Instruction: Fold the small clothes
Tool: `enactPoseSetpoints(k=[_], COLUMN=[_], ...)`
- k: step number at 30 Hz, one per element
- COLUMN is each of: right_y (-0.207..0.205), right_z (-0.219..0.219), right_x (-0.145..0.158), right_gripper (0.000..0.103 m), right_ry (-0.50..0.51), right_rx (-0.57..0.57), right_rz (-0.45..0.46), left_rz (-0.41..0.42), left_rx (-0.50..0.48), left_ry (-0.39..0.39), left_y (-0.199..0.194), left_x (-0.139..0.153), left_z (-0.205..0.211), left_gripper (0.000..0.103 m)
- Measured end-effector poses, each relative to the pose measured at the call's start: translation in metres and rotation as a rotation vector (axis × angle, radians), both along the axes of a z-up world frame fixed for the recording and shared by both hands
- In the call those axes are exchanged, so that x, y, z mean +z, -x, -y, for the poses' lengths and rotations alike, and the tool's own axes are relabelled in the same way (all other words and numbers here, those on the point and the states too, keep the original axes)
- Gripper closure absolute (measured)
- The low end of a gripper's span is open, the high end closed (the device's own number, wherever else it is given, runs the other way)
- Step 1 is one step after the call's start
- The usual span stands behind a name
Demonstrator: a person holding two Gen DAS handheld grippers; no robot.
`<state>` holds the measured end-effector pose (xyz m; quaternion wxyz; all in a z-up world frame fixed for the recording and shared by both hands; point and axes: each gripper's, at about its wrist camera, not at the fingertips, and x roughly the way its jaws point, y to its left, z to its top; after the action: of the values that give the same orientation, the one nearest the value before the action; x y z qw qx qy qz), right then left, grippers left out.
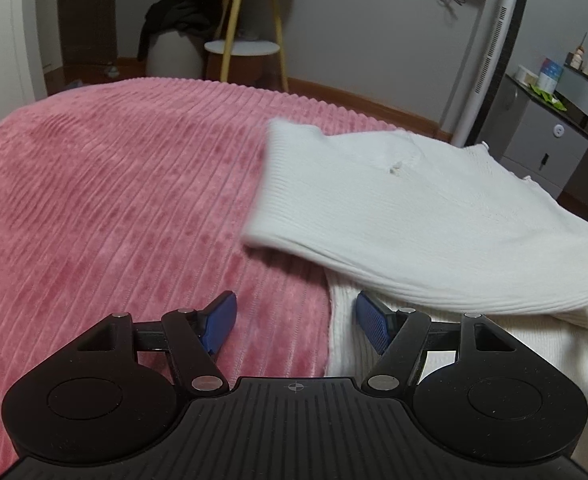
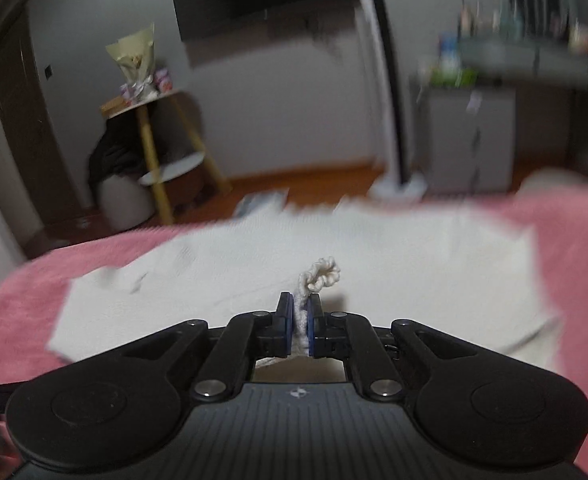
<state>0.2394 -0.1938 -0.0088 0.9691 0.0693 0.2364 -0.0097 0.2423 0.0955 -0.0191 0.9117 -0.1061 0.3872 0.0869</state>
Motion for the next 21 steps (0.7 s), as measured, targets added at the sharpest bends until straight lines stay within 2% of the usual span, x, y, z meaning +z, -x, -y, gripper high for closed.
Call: enactPoseSetpoints(k=[2,5,6,8,10,12,15,16,17,18,21], right_y=[-0.001,-0.013,-0.018,-0.028,-0.033,-0.03,-0.04,-0.045,-0.048,-0.049,-0.045], right_z=[0.006,0.031,0.041,0.064,0.081,0.091,0.098,0.096,0.094,0.089,0.066], right_x=[0.007,-0.001,-0.007,-0.022,-0.032,-0.038,-0.043,-0.043,-0.042,-0.039,-0.026], right_gripper=[0.097,0.096,0.096,0.094,0.082,0.074,0.074,0.075,0.091,0.097,0.097], right_ry=[0.123,0.149,0.126,0.017,-0.102,-0.184,-0.228,-0.213,-0.181,-0.127,0.086], right_rx=[-0.071,-0.154,-0.17,-0.162,-0.159,-0.153,-0.13,-0.121,-0.114,-0.112,-0.136], right_rz=[0.038,-0.011,-0.039,-0.119,-0.167,-0.153,-0.155,-0.162,-0.163,-0.153,-0.074], left_rz=[0.009,0.02,0.02,0.023,0.027,0.029,0.033,0.035,0.037,0.039,0.048], left_rx=[0.003,-0.002,-0.003,-0.005,-0.008,-0.006,-0.009,-0.01,-0.011,-0.009,-0.001], left_ry=[-0.003,-0.024,-0.027,-0.033,-0.037,-0.035,-0.042,-0.047,-0.05,-0.048,-0.036], left_y=[-0.001,-0.003,-0.003,-0.004,-0.004,-0.005,-0.006,-0.006,-0.006,-0.006,-0.006], left_x=[-0.001,-0.002,-0.004,-0.004,-0.005,-0.005,-0.006,-0.007,-0.007,-0.006,-0.006], left_z=[0.0,0.003,0.004,0.005,0.006,0.006,0.008,0.008,0.009,0.009,0.006], left_gripper=[0.031,0.031,0.031,0.031,0.03,0.029,0.027,0.027,0.027,0.027,0.027])
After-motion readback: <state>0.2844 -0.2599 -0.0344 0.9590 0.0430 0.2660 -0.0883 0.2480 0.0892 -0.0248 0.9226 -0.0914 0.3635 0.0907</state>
